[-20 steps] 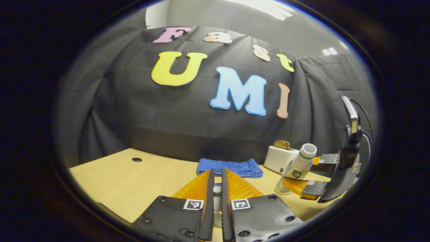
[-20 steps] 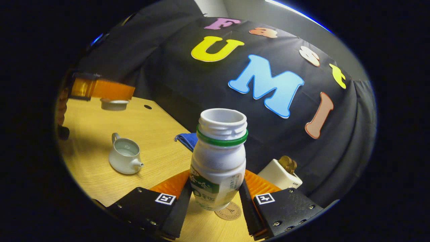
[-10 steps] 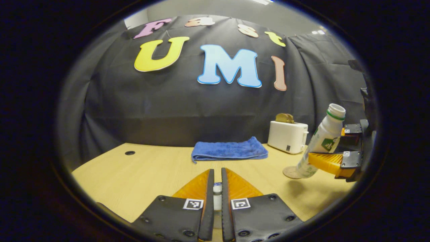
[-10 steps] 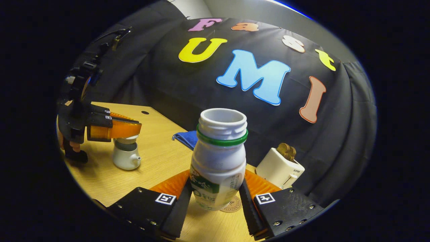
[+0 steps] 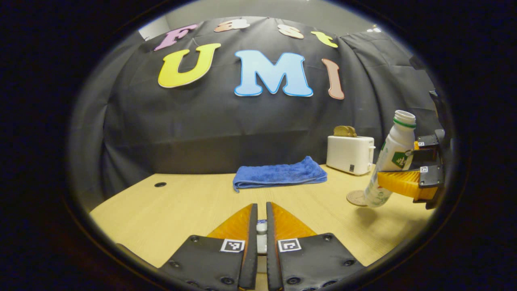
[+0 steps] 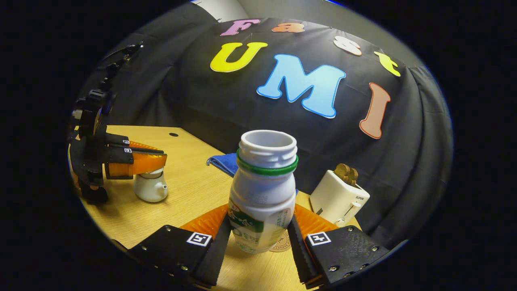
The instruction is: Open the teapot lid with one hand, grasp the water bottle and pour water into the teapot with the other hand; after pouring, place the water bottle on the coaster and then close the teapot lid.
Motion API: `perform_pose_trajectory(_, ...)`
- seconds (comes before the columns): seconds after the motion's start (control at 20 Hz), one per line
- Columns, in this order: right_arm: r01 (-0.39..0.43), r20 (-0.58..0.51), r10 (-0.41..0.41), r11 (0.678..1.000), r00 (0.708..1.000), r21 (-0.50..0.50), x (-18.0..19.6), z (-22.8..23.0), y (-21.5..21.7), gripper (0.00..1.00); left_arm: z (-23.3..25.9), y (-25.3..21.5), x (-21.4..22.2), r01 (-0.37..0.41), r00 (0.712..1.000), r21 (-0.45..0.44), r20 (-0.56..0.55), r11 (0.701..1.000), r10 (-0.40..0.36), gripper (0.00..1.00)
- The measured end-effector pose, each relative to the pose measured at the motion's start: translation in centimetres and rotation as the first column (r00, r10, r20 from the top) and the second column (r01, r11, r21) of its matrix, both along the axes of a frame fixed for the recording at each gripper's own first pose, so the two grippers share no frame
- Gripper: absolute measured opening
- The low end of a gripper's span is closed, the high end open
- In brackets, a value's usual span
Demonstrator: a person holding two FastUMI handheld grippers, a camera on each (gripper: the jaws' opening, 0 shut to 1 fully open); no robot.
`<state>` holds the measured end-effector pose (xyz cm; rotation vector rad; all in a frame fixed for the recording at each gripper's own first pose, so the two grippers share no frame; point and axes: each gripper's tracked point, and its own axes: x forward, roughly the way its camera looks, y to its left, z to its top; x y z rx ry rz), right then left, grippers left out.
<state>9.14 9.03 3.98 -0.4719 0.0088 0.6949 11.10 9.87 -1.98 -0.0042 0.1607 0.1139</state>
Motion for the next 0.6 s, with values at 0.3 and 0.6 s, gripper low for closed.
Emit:
perform_pose_trajectory(0.3,0.006,-0.024,-0.006,1.000,1.000,0.015,0.4,-0.5,-0.2,0.71,0.5,-0.1,-0.2,-0.014,1.000,0.034,0.026,0.999,0.013,0.45)
perform_pose_trajectory(0.6,0.051,-0.085,-0.040,0.989,0.996,0.136,2.0,0.0,-0.5,0.71,2.3,0.6,-1.3,-0.036,0.995,0.024,0.092,0.999,0.034,0.84)
